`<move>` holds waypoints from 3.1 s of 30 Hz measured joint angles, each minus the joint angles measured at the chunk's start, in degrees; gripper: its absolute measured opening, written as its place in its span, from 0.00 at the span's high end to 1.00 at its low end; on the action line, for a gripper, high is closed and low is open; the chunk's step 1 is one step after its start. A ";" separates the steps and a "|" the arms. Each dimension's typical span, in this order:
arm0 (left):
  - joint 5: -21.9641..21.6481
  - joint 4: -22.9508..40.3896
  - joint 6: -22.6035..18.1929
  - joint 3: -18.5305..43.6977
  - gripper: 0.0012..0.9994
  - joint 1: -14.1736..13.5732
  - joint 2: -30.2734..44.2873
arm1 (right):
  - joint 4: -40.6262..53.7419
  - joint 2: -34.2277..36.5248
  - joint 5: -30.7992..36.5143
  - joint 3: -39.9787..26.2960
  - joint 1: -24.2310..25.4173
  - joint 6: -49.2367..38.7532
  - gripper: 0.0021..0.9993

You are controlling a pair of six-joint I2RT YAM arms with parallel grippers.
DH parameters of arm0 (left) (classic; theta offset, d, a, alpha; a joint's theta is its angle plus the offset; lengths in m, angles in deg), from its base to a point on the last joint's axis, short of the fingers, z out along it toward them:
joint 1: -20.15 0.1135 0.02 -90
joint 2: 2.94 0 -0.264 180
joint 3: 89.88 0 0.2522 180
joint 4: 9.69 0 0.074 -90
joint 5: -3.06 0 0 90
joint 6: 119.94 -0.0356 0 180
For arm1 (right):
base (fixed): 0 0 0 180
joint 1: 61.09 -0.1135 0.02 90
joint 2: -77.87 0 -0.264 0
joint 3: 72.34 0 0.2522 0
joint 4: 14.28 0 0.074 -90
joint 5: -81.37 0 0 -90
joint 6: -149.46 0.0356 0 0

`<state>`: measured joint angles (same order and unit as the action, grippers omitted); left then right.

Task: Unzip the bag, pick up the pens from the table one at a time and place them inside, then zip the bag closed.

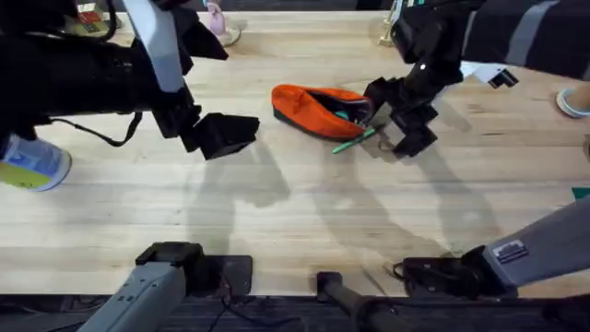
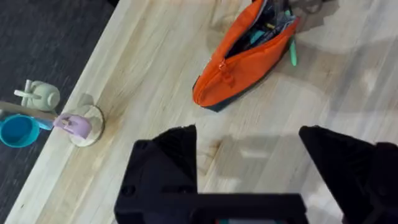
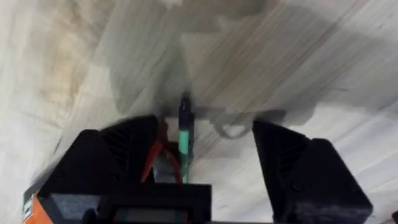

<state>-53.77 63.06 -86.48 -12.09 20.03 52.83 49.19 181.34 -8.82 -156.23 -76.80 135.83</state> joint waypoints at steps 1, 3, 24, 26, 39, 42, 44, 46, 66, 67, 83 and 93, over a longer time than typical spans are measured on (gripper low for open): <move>0.00 0.00 -0.01 0.00 0.01 0.00 0.00 | -0.27 0.20 0.19 0.18 -0.30 0.15 0.07; 0.02 0.00 0.00 0.00 0.01 0.00 0.00 | -0.28 0.64 0.60 0.15 -0.73 0.27 0.09; 0.01 0.00 0.01 0.00 0.01 0.00 0.00 | -0.23 0.90 -1.09 -0.11 1.04 0.17 0.95; 0.01 0.00 0.01 0.00 0.01 0.00 0.00 | -0.13 0.98 -2.15 -0.12 1.83 -0.11 0.96; 0.00 0.00 0.01 0.00 0.01 0.00 0.00 | 0.07 1.27 -4.48 -0.22 3.46 -3.50 0.97; 0.00 0.00 0.01 0.00 0.01 0.00 0.00 | 0.11 1.26 -4.81 -0.22 3.75 -3.61 0.97; 0.00 0.02 -0.01 0.00 0.01 0.00 0.00 | 0.15 1.25 -5.12 -0.22 4.05 -4.05 0.97; 0.01 0.00 0.01 0.00 0.01 0.00 0.00 | 0.25 1.18 -5.26 -0.22 4.41 -4.87 0.97; 0.02 0.00 0.00 0.00 0.01 0.00 0.00 | 1.75 -8.85 -0.35 -5.17 5.93 -17.68 0.97; 0.02 0.00 -0.02 0.00 0.01 0.00 0.00 | 1.73 -9.41 -0.16 -5.28 5.93 -18.09 0.97; 0.00 0.00 -0.02 0.00 0.01 0.00 0.00 | 1.31 -19.78 0.18 -5.97 5.93 -24.41 0.97; 0.00 0.00 -0.01 0.00 0.01 0.00 0.00 | 1.29 -26.09 -0.11 -6.03 5.93 -24.58 0.97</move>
<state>-53.77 63.06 -86.50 -12.09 20.03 52.83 50.48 155.26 -8.93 -162.27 -70.87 111.25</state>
